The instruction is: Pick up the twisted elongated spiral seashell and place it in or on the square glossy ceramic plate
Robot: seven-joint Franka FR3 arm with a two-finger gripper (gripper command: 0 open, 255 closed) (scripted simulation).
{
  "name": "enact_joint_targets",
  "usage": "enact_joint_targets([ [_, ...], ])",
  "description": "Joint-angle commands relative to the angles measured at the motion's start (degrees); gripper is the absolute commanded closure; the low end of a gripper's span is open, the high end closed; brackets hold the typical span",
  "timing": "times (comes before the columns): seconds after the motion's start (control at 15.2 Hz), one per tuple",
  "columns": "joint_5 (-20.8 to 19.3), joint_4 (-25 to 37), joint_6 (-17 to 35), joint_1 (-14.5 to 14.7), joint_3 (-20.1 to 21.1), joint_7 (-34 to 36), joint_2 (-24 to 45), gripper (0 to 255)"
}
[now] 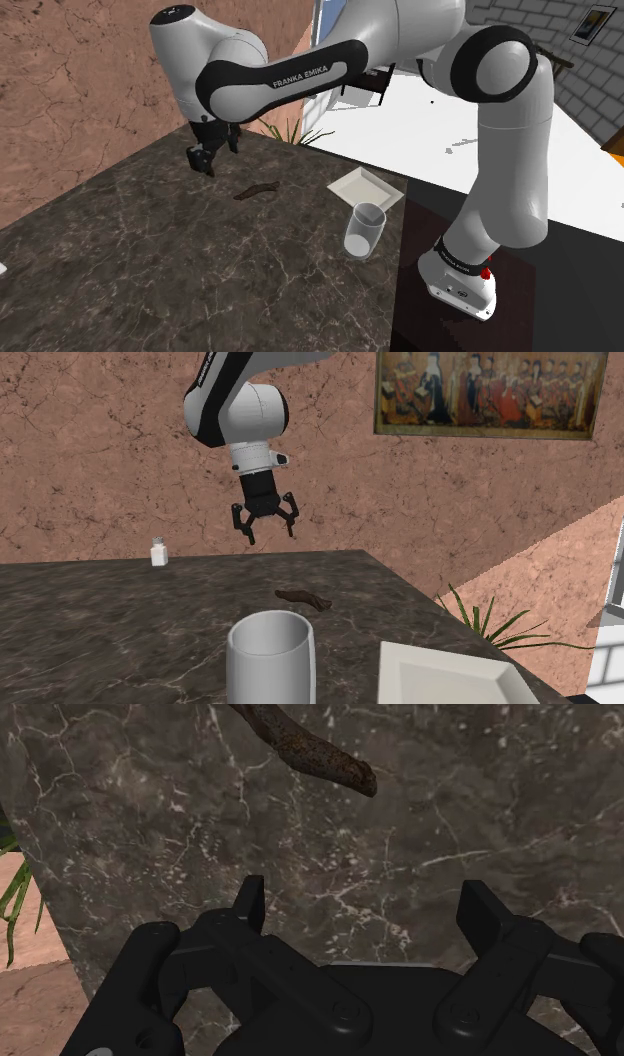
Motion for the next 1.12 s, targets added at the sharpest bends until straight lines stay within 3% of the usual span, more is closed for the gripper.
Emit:
enact_joint_targets([
  [0.0,-0.28,-1.03,1.42,-0.23,-0.20,0.16,0.40,0],
  [0.59,-0.47,-1.86,2.46,-0.40,-0.32,0.32,0.63,0],
  [0.66,-0.47,-1.86,2.46,-0.40,-0.32,0.32,0.63,255],
  [1.06,-0.47,-1.86,2.46,-0.40,-0.32,0.32,0.63,255],
])
